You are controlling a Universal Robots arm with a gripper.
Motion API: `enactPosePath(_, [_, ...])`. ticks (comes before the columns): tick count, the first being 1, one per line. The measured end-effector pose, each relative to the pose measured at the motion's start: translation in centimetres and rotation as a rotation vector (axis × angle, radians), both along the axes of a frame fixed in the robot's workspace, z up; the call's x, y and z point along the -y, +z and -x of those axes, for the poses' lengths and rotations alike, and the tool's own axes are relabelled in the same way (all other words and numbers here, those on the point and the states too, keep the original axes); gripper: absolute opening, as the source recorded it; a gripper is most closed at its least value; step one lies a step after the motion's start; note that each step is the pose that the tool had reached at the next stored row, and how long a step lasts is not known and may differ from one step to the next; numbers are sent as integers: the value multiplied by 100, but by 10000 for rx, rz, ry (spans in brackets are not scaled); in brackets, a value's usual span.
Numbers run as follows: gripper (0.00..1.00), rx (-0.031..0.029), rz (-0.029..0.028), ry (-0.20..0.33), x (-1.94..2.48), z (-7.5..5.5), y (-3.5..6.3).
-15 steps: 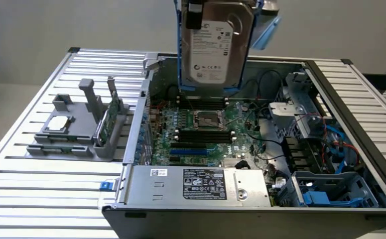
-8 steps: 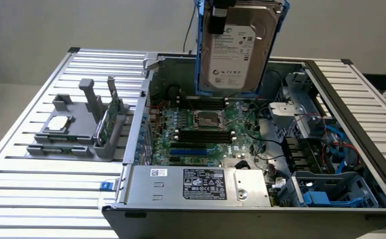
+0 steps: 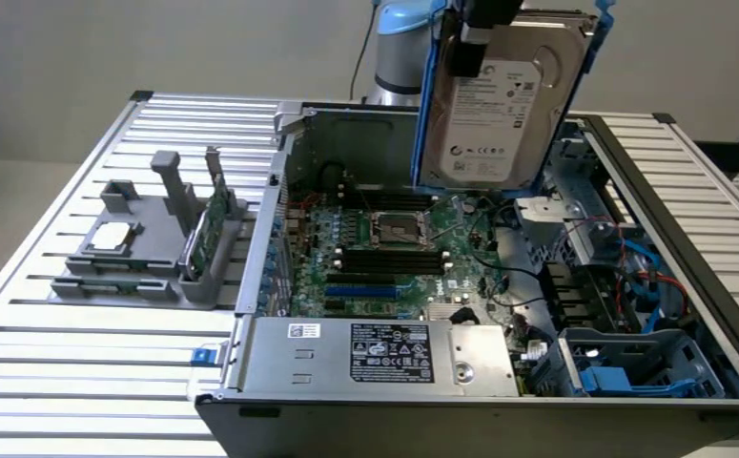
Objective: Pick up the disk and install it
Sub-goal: 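Pick up the disk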
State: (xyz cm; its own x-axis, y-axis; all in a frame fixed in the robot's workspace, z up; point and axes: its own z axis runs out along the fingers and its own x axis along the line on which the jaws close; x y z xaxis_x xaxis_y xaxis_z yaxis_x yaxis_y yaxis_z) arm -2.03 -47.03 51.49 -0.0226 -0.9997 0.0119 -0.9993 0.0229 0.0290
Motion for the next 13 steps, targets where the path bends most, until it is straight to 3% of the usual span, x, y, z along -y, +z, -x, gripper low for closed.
enactPosePath(13, [33,-1,1,-1,279,-421,1])
